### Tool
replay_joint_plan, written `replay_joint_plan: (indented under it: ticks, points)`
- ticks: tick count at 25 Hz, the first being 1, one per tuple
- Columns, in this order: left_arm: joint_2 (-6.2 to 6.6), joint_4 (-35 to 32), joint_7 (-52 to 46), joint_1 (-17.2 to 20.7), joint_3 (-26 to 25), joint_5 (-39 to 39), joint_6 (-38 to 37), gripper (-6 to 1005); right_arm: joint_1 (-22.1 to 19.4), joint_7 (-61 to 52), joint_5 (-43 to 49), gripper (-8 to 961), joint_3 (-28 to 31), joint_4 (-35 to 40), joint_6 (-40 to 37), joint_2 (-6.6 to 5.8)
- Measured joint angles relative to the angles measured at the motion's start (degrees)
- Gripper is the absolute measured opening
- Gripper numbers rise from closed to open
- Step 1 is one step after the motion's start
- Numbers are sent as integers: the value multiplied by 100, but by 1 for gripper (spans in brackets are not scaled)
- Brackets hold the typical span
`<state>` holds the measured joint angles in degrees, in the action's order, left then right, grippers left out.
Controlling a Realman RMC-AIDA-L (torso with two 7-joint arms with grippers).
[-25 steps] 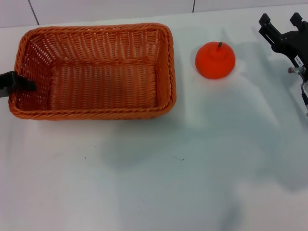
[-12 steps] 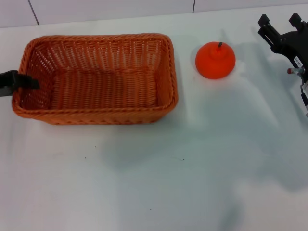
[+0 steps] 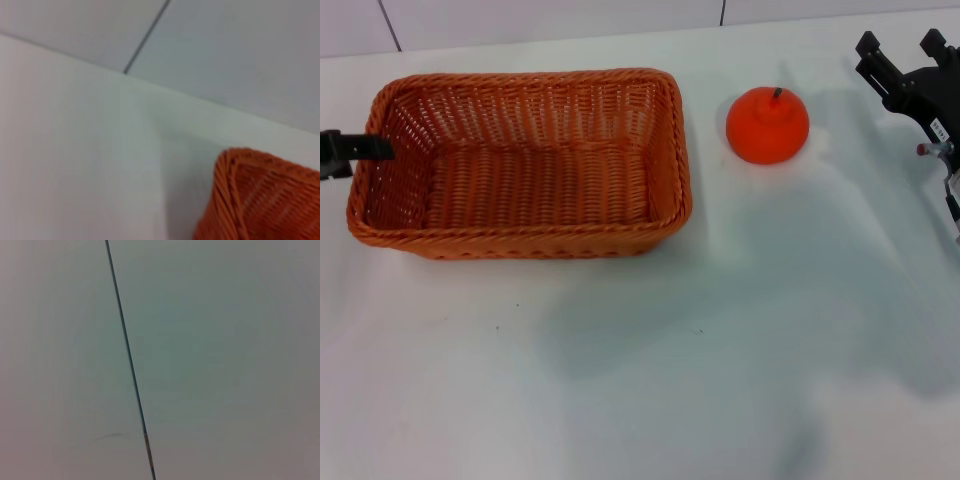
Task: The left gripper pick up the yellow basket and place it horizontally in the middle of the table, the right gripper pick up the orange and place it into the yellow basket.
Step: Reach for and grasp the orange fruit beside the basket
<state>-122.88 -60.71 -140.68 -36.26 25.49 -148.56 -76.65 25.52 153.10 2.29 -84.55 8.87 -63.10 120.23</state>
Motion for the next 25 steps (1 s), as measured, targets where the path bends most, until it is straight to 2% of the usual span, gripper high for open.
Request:
replay_joint_plan:
  ticks: [4,14,15,16,19,25]
  points:
    - [-101,-329,140,119,36,146,139,800,-7,0,0,940,0,0,-11,0]
    - [-111,-512,1240,605,97,2075,444,901,10,0,-1,931,-28,22,5,0]
    - [-131,-369,1867,754,93,2867,532,911,10,0,0,930,-61,36,4,0]
    - [-131,-369,1867,754,93,2867,532,911,12,0,-1,928,-102,41,3,0]
    - [-125,36,2754,967,90,4154,549,910,25,0,-1,924,-266,50,10,0]
    - [-118,665,4177,1184,78,5719,292,908,111,-248,5,915,-808,54,147,8]
